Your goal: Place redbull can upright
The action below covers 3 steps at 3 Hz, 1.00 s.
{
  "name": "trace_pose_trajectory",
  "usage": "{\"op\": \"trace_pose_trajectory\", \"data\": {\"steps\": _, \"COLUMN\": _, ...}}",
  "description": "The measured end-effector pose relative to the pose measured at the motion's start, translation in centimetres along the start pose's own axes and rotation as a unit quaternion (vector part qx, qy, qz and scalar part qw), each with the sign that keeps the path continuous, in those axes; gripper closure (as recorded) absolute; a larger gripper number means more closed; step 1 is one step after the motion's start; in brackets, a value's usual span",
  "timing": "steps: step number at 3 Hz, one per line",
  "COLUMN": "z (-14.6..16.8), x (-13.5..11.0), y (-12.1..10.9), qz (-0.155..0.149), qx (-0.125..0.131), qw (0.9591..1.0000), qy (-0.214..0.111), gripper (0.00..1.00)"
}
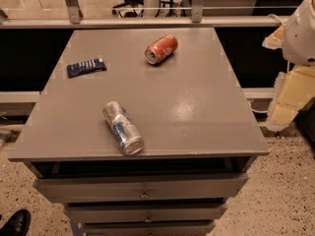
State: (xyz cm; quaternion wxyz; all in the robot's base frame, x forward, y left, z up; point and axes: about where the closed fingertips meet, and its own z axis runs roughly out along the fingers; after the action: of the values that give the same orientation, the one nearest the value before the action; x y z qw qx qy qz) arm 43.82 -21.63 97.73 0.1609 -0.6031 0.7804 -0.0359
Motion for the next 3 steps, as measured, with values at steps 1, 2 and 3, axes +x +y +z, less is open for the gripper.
{"op": "trace_pose_trajectory", "data": {"steps": 1, "z": 0.0, "x": 0.0, "y": 0.0, "qz": 0.000, "qx": 0.000, "qw": 1.0000, "qy": 0.000, "gripper": 0.00}}
{"op": "trace_pose_trajectory", "data": {"steps": 2, "z": 0.5, "x": -1.3, "y": 0.1, "qz": 0.019, "qx": 0.008, "qw": 0.9998, "qy": -0.003, "gripper": 0.00}}
{"op": "trace_pose_trajectory", "data": {"steps": 3, "z": 2.4, "x": -5.8, "y": 0.9, "qz": 0.059, "qx": 0.011, "qw": 0.9980, "qy": -0.016, "gripper": 0.00}}
